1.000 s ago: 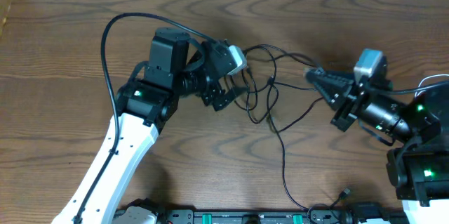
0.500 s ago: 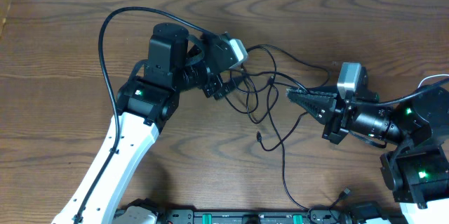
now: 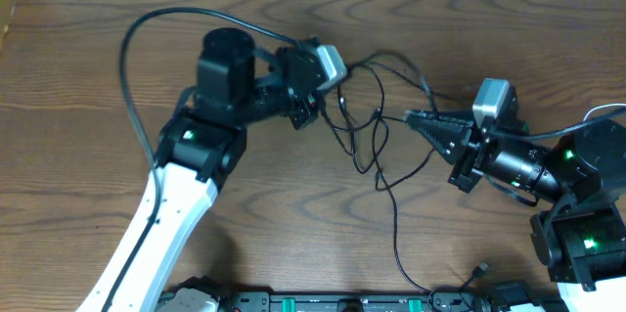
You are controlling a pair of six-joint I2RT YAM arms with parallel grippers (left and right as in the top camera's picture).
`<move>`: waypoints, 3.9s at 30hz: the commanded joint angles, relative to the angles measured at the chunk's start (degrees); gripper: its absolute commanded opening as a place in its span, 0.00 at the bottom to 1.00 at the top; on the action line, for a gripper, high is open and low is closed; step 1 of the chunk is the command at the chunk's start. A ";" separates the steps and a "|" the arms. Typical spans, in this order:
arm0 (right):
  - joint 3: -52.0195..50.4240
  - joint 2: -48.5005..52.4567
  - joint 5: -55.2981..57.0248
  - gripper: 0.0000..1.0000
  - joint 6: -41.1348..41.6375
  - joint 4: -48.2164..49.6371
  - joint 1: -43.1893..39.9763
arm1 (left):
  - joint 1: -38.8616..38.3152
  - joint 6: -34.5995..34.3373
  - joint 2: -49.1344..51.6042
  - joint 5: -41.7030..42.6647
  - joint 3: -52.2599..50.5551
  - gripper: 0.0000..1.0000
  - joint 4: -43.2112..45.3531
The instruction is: Untangle cables
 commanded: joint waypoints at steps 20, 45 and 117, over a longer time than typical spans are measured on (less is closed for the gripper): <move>0.50 13.66 -7.39 0.33 -0.09 5.46 0.42 | -0.22 -24.61 -11.02 8.20 1.29 0.07 18.36; 0.50 19.28 -6.49 0.49 -2.67 16.41 12.44 | -6.05 -50.60 -7.91 -17.16 1.29 0.07 25.68; 0.50 21.14 20.94 0.78 -10.62 -3.61 4.09 | -30.12 2.36 -7.91 -26.25 -16.35 0.99 -55.93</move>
